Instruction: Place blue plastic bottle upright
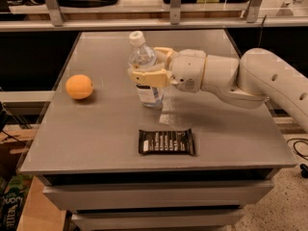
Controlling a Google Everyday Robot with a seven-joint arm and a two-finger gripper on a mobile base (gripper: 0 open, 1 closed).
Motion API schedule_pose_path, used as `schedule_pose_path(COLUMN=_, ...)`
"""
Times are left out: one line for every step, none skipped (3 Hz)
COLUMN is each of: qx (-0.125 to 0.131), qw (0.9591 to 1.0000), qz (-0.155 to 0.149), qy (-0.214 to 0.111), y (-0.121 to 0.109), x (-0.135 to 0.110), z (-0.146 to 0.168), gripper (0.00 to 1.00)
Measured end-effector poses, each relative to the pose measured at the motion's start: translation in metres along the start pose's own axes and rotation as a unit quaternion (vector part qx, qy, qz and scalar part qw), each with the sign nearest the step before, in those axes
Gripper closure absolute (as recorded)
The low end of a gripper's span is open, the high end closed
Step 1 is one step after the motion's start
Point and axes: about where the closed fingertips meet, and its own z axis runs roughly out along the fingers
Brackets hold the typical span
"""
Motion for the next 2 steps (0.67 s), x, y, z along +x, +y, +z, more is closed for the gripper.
schedule_pose_path(qx=-0.004, qw=1.0000, qz=0.002, qy=0.001, y=-0.0003, x=0.0035, z=0.0021, gripper=0.82)
schedule_pose_path(qx=-0.007, qw=1.0000, qz=0.002, qy=0.001, y=-0.0004, x=0.0053, z=0.0036, gripper=0.60)
